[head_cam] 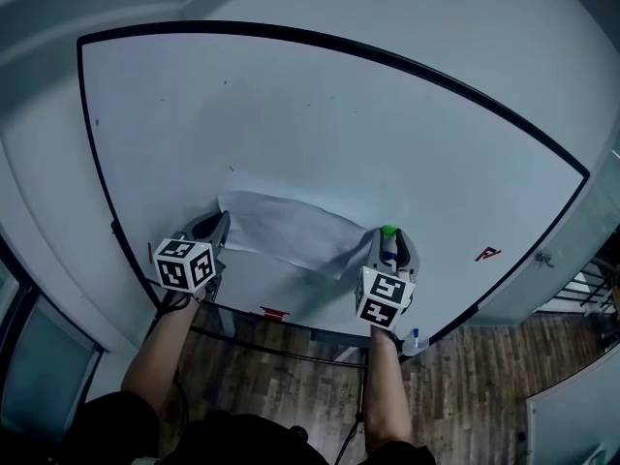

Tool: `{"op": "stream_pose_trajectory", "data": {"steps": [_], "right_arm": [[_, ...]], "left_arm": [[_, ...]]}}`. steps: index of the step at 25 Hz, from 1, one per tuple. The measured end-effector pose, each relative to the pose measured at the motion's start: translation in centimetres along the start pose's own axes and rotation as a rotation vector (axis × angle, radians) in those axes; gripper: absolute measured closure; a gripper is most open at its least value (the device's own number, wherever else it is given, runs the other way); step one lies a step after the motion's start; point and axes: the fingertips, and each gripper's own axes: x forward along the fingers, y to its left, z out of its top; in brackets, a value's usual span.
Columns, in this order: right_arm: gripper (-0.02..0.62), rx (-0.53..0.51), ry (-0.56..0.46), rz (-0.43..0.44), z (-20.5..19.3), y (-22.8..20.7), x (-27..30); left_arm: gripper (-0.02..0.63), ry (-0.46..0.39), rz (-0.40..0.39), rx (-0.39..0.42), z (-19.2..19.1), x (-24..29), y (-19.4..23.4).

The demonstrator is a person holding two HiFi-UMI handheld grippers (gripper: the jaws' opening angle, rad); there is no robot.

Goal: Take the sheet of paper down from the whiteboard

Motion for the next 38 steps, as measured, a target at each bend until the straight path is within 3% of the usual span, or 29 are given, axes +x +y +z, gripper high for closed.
{"op": "stream_pose_trajectory", "data": {"steps": [26,38], "right_arm": [[0.459,0.083,0.045,0.04,-2.3,0.8,-4.0],[0.539,0.119,0.058,0.097,-3.4,2.0,-5.2]], "left_arm": [[0.586,0.009,-0.036,0.124,-0.1,-2.4,-2.9],[0.586,0.026,-0.054,0.15,-0.9,-3.7,-4.4]]}}
